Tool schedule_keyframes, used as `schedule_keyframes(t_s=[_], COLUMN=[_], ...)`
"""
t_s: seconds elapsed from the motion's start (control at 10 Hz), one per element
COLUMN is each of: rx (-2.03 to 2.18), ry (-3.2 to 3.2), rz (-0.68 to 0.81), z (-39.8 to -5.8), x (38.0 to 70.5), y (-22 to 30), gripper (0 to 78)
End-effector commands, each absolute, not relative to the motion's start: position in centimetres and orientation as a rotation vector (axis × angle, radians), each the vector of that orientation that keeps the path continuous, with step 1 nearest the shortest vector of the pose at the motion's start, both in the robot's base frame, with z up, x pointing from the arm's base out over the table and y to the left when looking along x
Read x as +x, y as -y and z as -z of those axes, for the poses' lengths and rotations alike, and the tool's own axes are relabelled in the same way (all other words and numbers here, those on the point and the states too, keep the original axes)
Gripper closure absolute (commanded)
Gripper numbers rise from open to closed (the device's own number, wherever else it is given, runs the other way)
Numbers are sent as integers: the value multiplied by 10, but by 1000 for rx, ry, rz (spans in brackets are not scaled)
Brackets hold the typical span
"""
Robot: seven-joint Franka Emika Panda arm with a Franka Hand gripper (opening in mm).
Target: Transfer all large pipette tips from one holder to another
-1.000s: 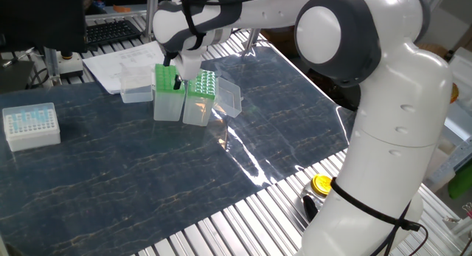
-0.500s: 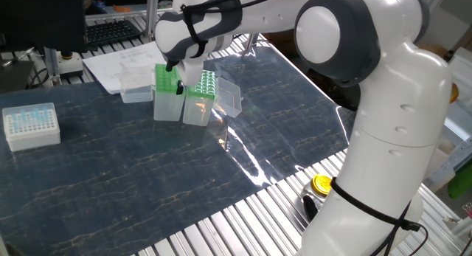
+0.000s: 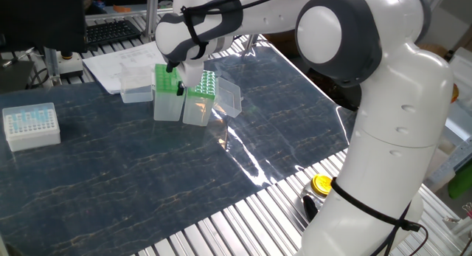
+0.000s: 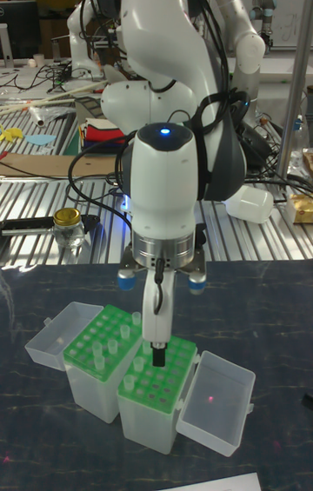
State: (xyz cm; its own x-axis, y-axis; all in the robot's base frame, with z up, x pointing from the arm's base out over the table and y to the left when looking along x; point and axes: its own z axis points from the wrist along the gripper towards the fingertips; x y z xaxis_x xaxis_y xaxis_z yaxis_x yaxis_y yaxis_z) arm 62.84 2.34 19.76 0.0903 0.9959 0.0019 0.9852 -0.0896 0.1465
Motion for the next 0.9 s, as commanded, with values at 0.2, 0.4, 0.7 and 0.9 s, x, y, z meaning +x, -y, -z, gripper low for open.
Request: schedule_keyframes(t_s=[0.2, 0.4, 0.7, 0.9], rx=[2228, 2228, 2228, 2228], ry=[-2049, -2049, -2049, -2049], rz=[-153, -153, -153, -153], z=[-199, -199, -199, -199], x=[629, 629, 629, 629], y=[-23, -23, -23, -23], gripper=[2, 764, 764, 764])
